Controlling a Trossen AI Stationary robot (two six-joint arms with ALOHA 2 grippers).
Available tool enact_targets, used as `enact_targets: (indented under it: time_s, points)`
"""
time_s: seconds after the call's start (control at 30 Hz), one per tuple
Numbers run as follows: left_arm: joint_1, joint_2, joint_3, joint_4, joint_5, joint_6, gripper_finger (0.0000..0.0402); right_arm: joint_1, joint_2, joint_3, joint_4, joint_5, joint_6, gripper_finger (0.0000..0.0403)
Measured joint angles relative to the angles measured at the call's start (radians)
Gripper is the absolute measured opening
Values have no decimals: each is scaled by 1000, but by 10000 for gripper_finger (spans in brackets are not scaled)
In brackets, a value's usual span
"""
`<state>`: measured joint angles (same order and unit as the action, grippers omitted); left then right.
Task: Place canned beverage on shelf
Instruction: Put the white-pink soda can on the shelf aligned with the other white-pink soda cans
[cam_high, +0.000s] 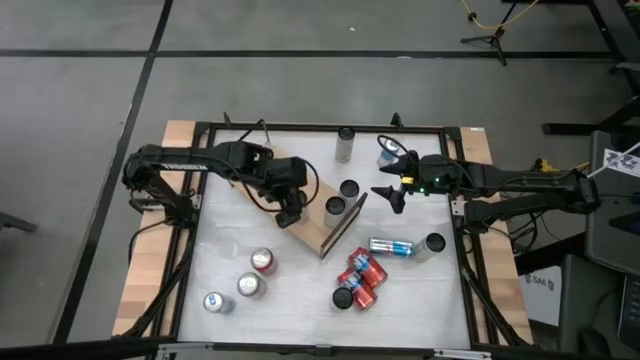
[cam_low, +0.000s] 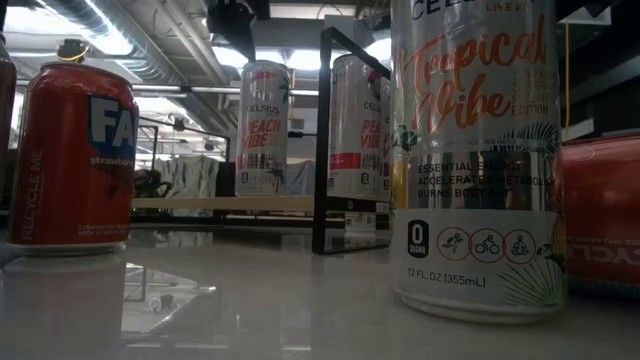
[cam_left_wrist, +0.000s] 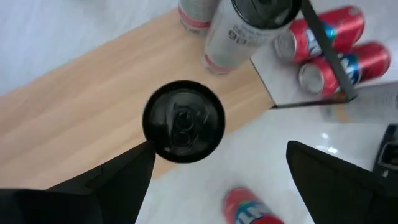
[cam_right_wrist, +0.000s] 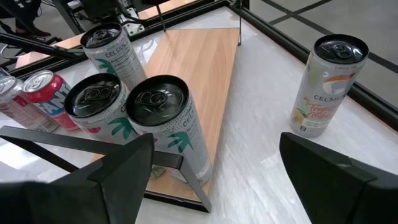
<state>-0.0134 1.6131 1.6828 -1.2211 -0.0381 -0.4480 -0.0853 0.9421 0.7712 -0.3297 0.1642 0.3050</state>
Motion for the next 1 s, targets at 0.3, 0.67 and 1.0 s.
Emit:
enact_targets:
  time_s: [0.3, 0.67, 1.0]
  points:
    - [-2, 0, -92, 5, -53, 44, 355, 0, 0, 0, 0, 0, 0, 342]
    - [-2, 1, -189, 134, -85, 119, 355, 0, 0, 0, 0, 0, 0, 342]
    - [-2, 1, -248, 239, -118, 109, 355, 0, 0, 0, 0, 0, 0, 342]
